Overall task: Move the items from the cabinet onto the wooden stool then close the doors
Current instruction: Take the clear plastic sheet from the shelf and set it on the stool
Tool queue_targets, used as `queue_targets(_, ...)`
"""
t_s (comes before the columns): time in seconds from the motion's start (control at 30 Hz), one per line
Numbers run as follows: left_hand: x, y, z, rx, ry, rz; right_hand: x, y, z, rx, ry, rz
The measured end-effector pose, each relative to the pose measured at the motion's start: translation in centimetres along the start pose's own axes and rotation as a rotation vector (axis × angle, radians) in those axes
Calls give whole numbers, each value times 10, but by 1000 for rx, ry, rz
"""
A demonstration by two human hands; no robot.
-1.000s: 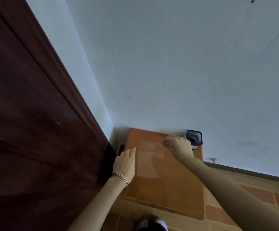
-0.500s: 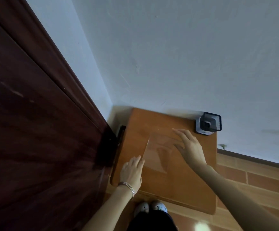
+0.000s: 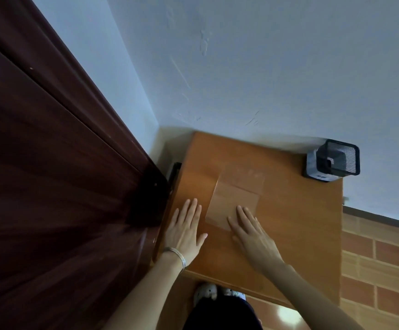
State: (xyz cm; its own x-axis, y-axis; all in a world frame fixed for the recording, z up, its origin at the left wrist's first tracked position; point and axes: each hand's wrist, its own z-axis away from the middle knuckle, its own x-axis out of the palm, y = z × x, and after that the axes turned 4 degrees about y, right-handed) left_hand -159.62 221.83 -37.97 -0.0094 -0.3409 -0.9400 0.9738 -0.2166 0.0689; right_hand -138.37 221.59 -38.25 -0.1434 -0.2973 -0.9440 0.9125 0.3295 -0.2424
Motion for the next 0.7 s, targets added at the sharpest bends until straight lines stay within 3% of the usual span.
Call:
queue_targets(0.13,21,-4,-10,9,81,93,-11,8,-56,-46,41,35)
queue_targets(0.4,30,-8,-9,20,104,95,-45,11,-152,-42,-104,-33)
queue_targets(0.7,30,-7,-8,10,103,107,-57,17,-176,-62,-230,-24)
